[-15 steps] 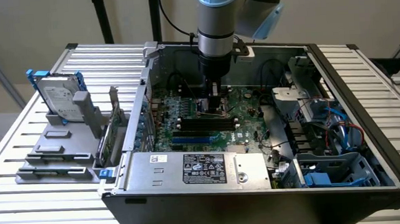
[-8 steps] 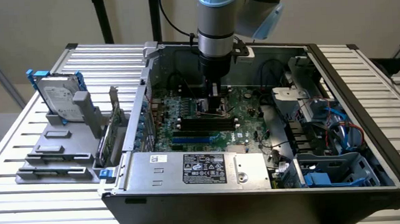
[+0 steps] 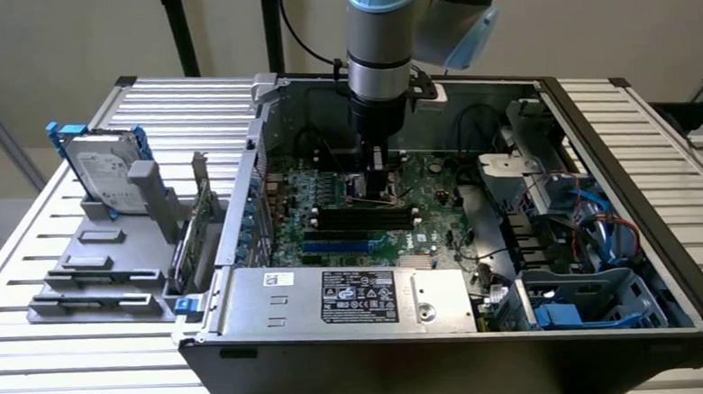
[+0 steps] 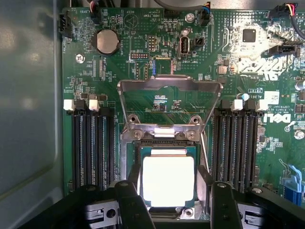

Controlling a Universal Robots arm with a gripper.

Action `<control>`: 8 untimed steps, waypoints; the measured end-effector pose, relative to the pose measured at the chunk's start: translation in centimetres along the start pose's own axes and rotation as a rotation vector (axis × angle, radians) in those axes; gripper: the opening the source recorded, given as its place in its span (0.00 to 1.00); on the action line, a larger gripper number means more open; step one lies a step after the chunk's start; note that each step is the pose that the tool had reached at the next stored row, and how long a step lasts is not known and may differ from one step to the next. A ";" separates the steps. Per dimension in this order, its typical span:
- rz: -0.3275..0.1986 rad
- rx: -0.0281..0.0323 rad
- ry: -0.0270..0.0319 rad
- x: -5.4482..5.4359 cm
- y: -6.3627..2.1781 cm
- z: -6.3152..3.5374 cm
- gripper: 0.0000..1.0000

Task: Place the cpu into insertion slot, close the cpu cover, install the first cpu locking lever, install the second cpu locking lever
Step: 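Place the cpu into insertion slot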

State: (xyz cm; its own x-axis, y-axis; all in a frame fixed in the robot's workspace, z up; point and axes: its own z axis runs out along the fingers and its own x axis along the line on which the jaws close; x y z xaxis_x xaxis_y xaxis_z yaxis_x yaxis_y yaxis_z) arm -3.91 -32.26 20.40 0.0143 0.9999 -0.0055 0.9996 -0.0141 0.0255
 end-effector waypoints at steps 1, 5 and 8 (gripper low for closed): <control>0.000 0.0002 0.0001 0.0 0.00 0.03 0.54; 0.000 0.0024 -0.0001 0.0 -0.01 0.17 0.54; 0.001 0.0041 -0.0002 0.2 -0.01 0.24 0.54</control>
State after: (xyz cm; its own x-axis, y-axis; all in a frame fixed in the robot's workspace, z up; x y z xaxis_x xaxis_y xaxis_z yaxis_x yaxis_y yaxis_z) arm -3.92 -32.11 20.16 0.0148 0.9999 -0.0057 0.9997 -0.0146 0.0214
